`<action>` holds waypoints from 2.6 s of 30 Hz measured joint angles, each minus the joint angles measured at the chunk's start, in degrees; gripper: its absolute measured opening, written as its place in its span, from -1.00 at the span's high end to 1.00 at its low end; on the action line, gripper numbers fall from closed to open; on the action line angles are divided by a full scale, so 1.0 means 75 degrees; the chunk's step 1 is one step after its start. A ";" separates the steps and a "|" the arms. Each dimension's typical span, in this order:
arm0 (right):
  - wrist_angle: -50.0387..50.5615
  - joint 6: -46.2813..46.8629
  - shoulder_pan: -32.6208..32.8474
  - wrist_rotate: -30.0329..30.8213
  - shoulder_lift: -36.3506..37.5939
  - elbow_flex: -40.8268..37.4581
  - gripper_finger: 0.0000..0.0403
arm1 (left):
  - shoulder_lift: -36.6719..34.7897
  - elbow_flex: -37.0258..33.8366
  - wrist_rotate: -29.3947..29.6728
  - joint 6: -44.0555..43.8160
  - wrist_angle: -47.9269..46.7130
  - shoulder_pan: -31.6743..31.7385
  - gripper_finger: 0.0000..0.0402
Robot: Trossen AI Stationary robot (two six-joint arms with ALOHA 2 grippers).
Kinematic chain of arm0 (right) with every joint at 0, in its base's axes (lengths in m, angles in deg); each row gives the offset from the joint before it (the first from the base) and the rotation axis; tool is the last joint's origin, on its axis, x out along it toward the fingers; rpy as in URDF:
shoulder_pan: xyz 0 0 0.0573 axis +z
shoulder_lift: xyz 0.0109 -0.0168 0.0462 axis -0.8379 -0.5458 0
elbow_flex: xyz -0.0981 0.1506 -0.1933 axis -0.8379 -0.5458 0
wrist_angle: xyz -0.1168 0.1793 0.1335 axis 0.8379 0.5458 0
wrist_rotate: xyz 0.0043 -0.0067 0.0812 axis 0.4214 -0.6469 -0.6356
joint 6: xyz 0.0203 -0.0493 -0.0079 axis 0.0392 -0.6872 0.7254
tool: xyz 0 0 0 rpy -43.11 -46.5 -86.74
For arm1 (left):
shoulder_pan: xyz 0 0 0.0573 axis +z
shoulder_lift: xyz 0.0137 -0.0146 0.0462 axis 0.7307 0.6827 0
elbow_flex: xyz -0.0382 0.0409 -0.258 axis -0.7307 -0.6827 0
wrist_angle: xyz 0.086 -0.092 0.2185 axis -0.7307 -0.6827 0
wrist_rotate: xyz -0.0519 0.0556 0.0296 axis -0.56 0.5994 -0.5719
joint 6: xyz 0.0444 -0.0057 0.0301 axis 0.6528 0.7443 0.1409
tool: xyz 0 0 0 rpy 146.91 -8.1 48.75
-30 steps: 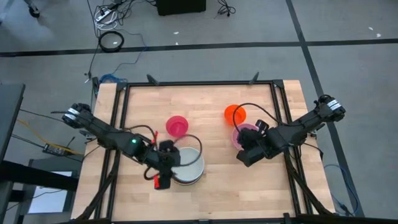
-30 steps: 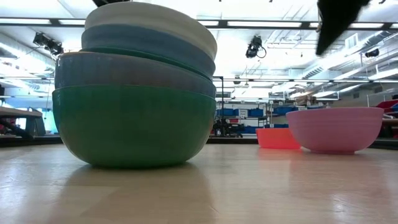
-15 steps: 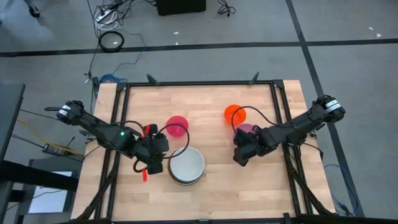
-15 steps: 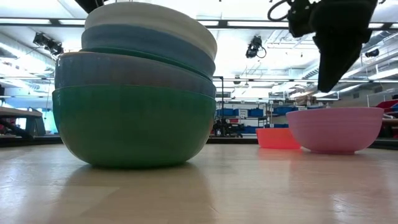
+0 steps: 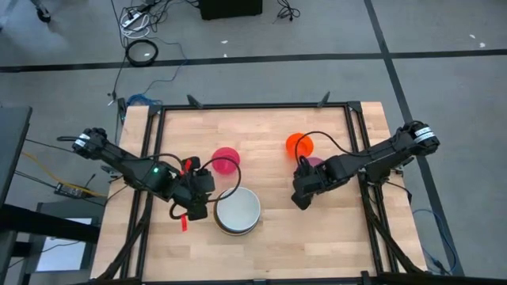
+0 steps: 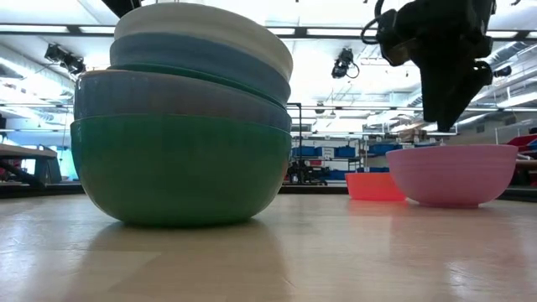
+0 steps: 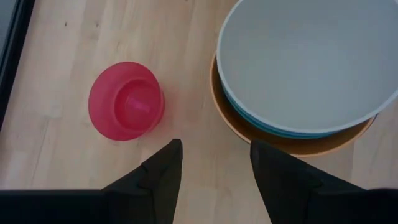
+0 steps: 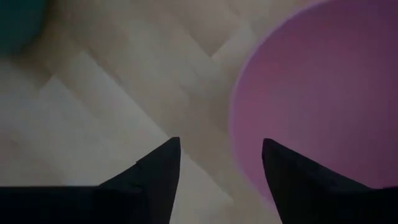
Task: Nest bowls inside each other
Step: Stack the pink bowl on top of the the gray bowl
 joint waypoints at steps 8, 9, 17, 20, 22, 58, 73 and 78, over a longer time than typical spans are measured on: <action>-0.0041 0.0120 -0.0016 -0.0181 -0.0001 0.0000 -0.03 | 0.0000 0.0000 0.0072 -0.0034 0.0002 -0.0002 0.01; -0.0054 0.0038 0.0003 -0.0175 -0.0001 -0.0014 -0.03 | 0.0000 0.0000 0.0072 -0.0034 0.0002 -0.0002 0.01; -0.0183 -0.0564 0.0082 0.0053 -0.0003 -0.0807 -0.03 | 0.0000 0.0000 0.0069 -0.0130 0.0002 -0.0002 0.01; -0.0345 -0.0561 0.0084 0.0091 -0.0003 -0.1055 -0.02 | 0.0000 0.0000 0.0069 -0.0154 0.0001 -0.0001 0.01; -0.0538 -0.0630 0.0085 0.0111 -0.0006 -0.1252 -0.02 | 0.0000 0.0000 0.0066 -0.0157 0.0002 0.0000 0.01; -0.2072 -0.3080 0.0945 0.1433 0.0005 0.1420 1.00 | 0.0006 0.0000 0.0711 -0.1550 -0.2318 0.0000 0.01; -0.4984 -0.4694 0.0691 0.0075 -0.0658 0.2194 1.00 | 0.0006 0.0000 0.1290 -0.2462 -0.3060 -0.0017 0.01; -0.4970 -0.4610 0.0478 -0.0433 -0.1304 0.2186 1.00 | 0.0006 0.0000 0.1364 -0.2494 -0.3028 -0.0046 0.01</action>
